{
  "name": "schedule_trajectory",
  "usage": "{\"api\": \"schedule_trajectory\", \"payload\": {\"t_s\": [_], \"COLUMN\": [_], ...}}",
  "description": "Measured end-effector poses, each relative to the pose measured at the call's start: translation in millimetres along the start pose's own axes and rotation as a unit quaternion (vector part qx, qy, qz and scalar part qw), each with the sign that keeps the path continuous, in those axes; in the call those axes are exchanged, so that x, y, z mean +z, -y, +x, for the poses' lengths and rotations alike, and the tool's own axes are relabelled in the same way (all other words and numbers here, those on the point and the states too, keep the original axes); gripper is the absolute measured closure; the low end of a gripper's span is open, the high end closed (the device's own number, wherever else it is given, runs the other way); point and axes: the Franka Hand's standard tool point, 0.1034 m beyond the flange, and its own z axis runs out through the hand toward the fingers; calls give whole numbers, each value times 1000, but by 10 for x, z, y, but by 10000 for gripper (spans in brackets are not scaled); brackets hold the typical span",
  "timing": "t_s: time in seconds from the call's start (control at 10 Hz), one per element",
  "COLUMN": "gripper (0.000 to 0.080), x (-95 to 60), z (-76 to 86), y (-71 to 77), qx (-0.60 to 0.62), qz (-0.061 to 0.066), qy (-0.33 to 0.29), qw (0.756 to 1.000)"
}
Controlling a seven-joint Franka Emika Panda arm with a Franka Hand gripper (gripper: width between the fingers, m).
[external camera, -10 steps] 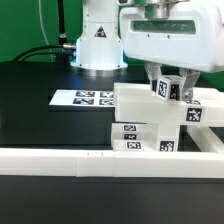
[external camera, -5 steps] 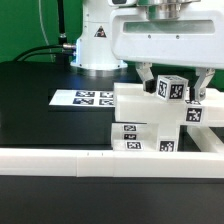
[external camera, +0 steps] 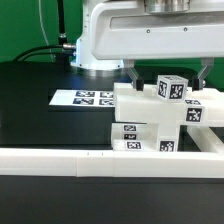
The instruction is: Assemble chair
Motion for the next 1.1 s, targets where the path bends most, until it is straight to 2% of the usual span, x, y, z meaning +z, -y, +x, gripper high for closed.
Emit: {"api": "schedule_trajectory", "payload": {"t_s": [0.1, 0.3, 0.5, 0.7, 0.8, 1.1], "gripper": [151, 151, 151, 426, 518, 518], "x": [-1, 4, 27, 26, 27, 28], "z": [-9, -20, -39, -33, -33, -32], "y": [2, 58, 96, 76, 78, 75], "qx": [-35, -158, -220, -255, -251, -235], "qz": [-10, -40, -50, -50, -50, -50], "qy": [3, 5, 9, 10, 10, 9], "qw": [999, 987, 974, 966, 967, 971]}}
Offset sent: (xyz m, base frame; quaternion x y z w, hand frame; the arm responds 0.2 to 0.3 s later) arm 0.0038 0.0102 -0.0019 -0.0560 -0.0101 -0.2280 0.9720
